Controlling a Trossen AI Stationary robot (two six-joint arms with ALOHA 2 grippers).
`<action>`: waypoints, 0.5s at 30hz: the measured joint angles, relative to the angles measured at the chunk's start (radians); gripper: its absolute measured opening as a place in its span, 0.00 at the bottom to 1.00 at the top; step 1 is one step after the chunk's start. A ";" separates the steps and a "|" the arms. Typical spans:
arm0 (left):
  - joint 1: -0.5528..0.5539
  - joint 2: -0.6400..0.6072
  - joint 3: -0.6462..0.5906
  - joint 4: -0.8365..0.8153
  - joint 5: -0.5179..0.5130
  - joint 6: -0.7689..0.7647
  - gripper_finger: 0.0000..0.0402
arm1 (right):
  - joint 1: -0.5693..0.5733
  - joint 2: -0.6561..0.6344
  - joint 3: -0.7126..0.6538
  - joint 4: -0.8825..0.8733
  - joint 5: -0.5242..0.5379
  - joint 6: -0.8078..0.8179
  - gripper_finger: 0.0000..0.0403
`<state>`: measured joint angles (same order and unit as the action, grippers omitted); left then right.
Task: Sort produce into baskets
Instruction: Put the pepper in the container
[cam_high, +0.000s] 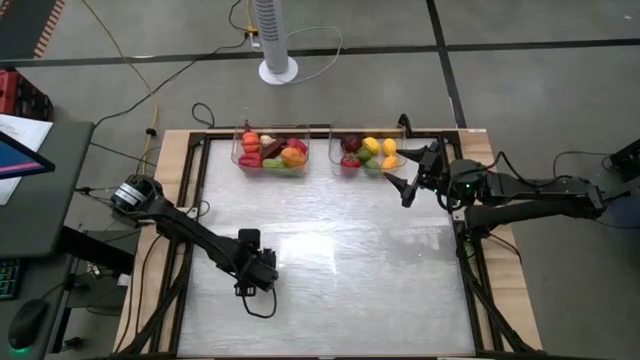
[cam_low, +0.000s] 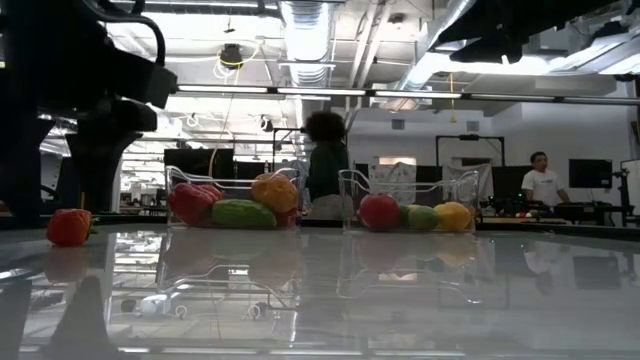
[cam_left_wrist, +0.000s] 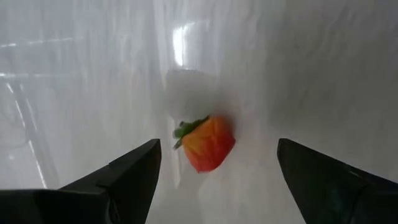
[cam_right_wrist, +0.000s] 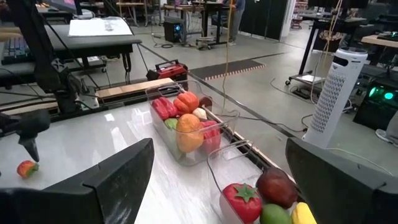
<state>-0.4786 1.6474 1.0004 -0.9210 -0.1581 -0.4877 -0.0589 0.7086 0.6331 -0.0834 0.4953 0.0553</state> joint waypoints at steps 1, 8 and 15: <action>0.000 0.000 -0.007 0.013 0.000 0.000 0.76 | 0.000 0.000 0.000 0.000 0.000 -0.002 0.97; 0.000 0.001 -0.035 0.027 -0.003 -0.002 0.61 | 0.000 0.000 0.000 0.002 0.000 -0.004 0.97; 0.000 0.001 -0.036 0.029 -0.044 -0.003 0.44 | 0.000 0.000 0.000 0.002 0.000 -0.003 0.97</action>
<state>-0.4786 1.6486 0.9646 -0.8921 -0.2023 -0.4908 -0.0593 0.7086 0.6332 -0.0811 0.4953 0.0521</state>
